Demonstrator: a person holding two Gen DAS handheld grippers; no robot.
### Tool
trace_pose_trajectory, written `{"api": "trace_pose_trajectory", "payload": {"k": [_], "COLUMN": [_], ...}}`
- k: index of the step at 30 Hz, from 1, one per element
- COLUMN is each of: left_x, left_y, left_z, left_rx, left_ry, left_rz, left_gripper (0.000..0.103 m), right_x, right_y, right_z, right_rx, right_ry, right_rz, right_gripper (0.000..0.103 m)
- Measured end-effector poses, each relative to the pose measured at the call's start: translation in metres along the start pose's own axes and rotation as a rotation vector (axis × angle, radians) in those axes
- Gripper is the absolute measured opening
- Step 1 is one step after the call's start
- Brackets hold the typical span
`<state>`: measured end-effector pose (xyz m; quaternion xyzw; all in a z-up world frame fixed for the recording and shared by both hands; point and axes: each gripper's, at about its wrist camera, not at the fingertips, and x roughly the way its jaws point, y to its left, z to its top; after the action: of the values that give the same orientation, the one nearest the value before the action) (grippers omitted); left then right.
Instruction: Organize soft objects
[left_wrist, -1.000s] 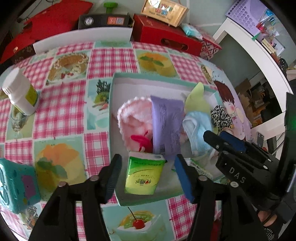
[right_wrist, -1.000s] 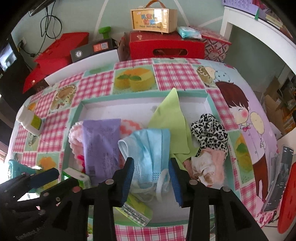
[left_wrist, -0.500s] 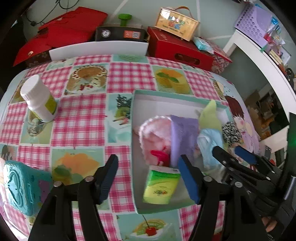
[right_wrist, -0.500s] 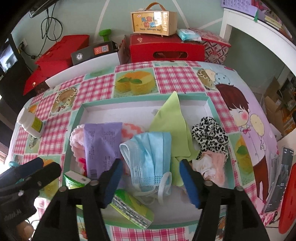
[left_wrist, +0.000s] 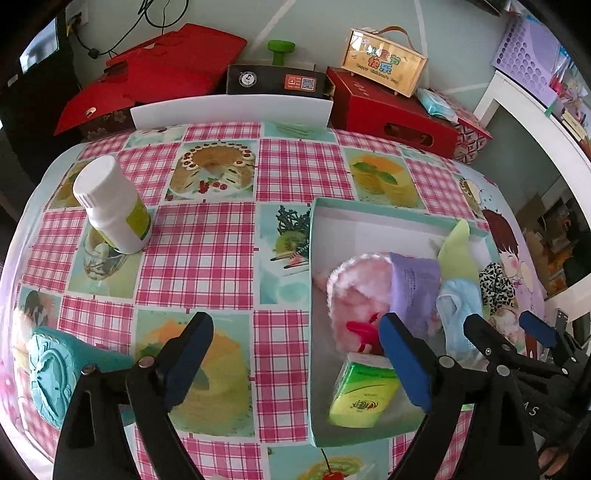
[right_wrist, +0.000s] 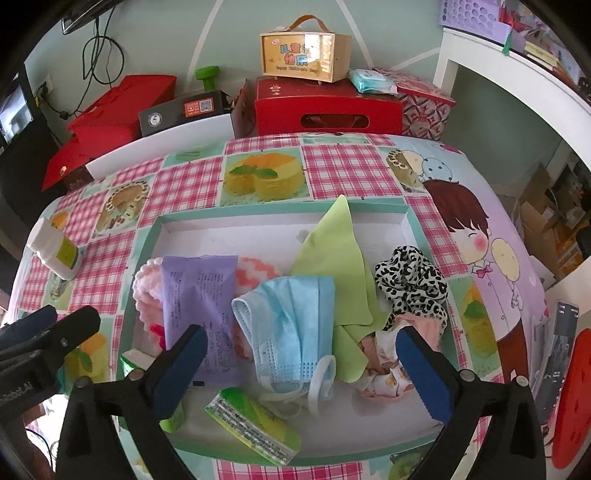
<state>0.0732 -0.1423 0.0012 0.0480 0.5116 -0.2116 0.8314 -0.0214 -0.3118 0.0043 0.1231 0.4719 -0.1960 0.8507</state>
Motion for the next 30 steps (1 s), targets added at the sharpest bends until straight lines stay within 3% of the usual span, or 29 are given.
{"api": "trace_pose_trajectory", "payload": {"k": [15, 30], "left_x": [-0.018, -0.053], "left_y": [-0.001, 0.011], "left_z": [-0.001, -0.038], "left_rx": [0.007, -0.039], "left_ry": [-0.06, -0.1], "left_rz": [0.002, -0.044], "left_gripper": [0.092, 0.092], "right_x": [-0.011, -0.034], "right_y": [0.005, 0.002], "right_z": [-0.005, -0.042], "right_rx": [-0.007, -0.012], "right_ry": [-0.017, -0.022], "right_rz": [0.007, 0.012], "right_gripper": [0.103, 0.103]}}
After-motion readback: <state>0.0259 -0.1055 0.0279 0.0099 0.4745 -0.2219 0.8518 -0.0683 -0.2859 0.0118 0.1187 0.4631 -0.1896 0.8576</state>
